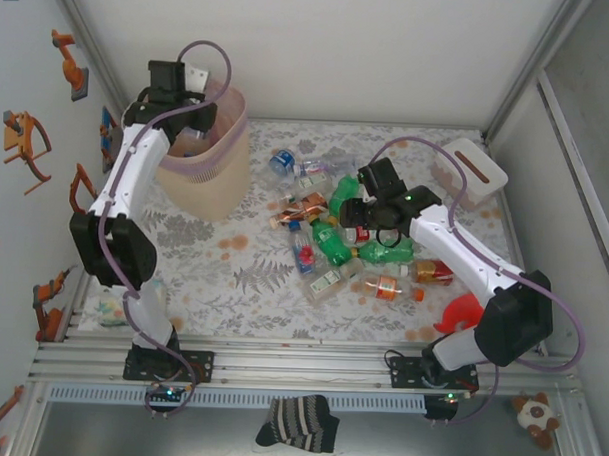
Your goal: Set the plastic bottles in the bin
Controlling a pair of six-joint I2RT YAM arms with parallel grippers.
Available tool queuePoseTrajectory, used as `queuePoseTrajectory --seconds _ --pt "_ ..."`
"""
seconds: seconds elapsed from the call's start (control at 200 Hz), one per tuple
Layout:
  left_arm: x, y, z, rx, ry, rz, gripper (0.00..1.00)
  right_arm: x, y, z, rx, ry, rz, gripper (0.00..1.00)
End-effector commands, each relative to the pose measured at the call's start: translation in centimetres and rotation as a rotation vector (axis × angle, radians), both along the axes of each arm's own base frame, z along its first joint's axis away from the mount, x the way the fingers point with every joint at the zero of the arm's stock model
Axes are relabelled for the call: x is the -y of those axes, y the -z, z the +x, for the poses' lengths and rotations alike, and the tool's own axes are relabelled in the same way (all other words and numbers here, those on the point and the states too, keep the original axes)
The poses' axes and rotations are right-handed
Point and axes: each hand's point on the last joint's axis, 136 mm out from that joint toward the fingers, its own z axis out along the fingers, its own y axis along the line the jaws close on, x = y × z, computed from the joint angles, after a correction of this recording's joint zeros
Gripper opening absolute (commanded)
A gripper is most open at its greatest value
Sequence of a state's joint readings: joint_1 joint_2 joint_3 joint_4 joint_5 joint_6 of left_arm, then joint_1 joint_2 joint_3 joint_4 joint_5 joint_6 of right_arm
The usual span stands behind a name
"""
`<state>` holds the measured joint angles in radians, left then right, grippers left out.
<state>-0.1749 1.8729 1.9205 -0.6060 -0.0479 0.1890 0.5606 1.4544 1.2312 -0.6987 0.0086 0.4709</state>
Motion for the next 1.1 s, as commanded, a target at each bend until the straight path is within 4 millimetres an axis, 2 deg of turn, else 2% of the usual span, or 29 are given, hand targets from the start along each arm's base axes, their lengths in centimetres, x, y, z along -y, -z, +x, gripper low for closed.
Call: queuePoseTrajectory --seconds 0.0,0.205,0.441,0.791,0.886,1.092 --pt "0.1 1.9 -0.4 -0.08 0.007 -0.018 0.48 -0.3 -0.4 0.3 0.009 -0.009 0.003 0.64" --pt "-0.1 7.4 -0.7 -0.212 -0.011 -0.015 0.48 -0.4 -0.5 0.4 0.007 -0.014 0.002 0.64" --pt "-0.6 12.4 -1.6 -0.339 -0.034 -0.029 0.49 -0.5 -0.6 0.5 0.004 -0.018 0.002 0.64" --pt "-0.6 17.3 -2.4 -0.462 -0.038 -0.024 0.53 -0.5 -0.4 0.4 0.004 -0.017 0.002 0.64" --pt "-0.4 17.4 -2.6 -0.467 -0.038 -0.035 0.56 -0.3 -0.5 0.4 0.008 -0.014 0.001 0.64" --pt "-0.1 13.5 -2.1 -0.364 -0.037 -0.077 0.68 0.0 -0.7 0.3 0.02 -0.008 -0.004 0.64"
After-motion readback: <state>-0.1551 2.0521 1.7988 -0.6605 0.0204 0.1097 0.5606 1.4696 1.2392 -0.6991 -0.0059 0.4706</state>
